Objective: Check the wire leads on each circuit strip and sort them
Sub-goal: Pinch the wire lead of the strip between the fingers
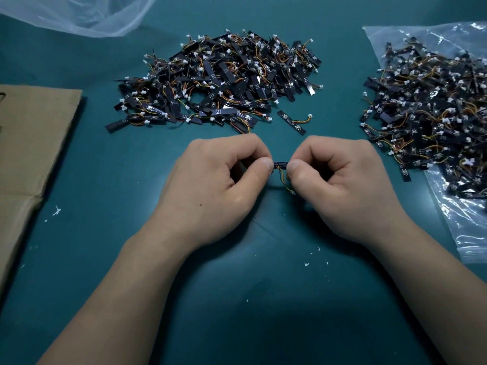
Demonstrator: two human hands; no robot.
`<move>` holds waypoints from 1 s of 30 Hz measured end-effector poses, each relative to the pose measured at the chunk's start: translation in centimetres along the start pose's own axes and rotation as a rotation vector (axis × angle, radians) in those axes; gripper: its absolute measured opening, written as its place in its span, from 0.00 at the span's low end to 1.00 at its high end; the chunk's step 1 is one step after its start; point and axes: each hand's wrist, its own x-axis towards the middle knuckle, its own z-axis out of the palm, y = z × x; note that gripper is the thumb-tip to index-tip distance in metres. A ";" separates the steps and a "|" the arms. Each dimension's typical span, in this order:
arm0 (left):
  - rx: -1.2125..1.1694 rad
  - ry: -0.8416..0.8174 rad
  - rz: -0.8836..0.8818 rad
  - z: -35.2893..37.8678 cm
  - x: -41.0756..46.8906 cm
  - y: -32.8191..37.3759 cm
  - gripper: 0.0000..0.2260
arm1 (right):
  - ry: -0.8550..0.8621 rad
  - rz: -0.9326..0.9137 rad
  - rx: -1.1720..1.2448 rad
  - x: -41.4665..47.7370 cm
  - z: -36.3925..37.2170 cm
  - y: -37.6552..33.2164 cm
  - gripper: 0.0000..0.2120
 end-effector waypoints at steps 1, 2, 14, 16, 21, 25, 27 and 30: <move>-0.021 0.000 0.005 -0.1 0.0 0.0 0.08 | -0.006 -0.003 0.007 0.0 -0.1 0.0 0.10; -0.036 -0.006 0.011 -0.1 0.0 0.1 0.08 | -0.017 -0.003 0.015 0.0 -0.1 0.0 0.10; 0.004 -0.036 0.041 -0.1 0.1 -0.1 0.07 | -0.021 0.016 0.003 0.0 0.0 0.0 0.11; 0.009 -0.036 0.052 -0.1 0.1 -0.1 0.07 | -0.030 0.023 -0.002 0.1 0.0 0.0 0.10; -0.013 -0.019 0.063 -0.2 0.1 -0.2 0.08 | -0.031 0.037 -0.013 0.1 0.0 0.0 0.10; 0.039 -0.017 0.057 -0.1 0.0 -0.1 0.08 | -0.031 0.038 -0.043 0.1 0.0 0.0 0.10; 0.026 -0.002 0.050 -0.1 0.1 -0.1 0.08 | -0.048 0.029 -0.037 0.1 -0.1 0.1 0.12; -0.003 -0.003 0.044 -0.2 0.1 0.0 0.08 | -0.134 -0.008 -0.005 0.2 -0.6 0.1 0.18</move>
